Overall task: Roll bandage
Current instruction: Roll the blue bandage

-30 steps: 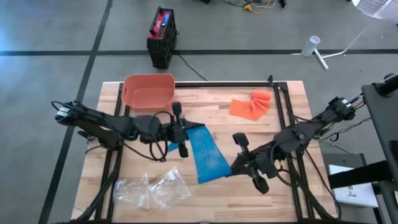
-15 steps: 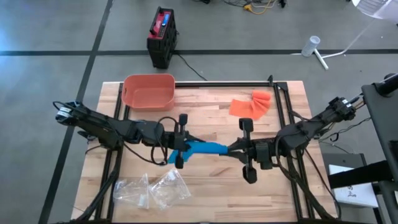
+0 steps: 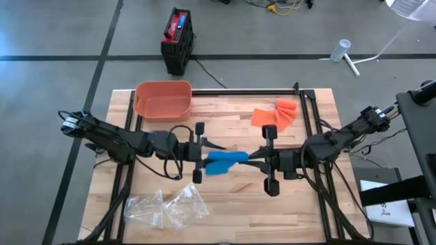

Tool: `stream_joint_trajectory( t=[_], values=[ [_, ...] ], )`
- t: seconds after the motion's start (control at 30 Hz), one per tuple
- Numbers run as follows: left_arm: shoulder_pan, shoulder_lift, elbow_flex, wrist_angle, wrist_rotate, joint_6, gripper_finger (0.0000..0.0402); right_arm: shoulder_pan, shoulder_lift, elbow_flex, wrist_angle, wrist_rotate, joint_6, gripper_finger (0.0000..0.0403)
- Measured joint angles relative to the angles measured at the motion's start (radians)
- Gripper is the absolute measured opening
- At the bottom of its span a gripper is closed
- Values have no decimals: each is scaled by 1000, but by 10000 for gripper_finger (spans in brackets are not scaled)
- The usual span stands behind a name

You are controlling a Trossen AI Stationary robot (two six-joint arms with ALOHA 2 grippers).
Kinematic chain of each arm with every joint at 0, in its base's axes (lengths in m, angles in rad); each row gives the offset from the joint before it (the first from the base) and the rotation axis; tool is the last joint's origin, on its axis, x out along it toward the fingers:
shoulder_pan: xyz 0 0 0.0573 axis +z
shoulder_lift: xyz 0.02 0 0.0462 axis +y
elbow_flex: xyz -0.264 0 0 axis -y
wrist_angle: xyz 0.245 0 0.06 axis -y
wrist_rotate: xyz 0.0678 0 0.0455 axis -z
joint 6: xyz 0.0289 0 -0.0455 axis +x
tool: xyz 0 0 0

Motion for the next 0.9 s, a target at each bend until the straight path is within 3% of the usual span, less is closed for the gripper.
stream_joint_trajectory(
  t=[0.23, 0.4, 0.53, 0.73, 0.9],
  values=[
    [0, 0, 0, 46, 1, -2, 185, -5, 0, 0, -1, 0, -1, 2],
    [9, 0, 0, 45, 1, -55, 192, -6, -8, 0, -22, 1, -1, 2],
    [11, 0, 0, 36, 1, -78, 148, -6, -18, 0, -33, 1, 7, 2],
    [10, 1, -10, 19, 4, -88, 16, -6, -45, 0, -83, 1, 58, 3],
    [10, 1, -35, 44, 19, -104, 6, -7, -66, 0, -96, 2, 65, 3]
  ],
)
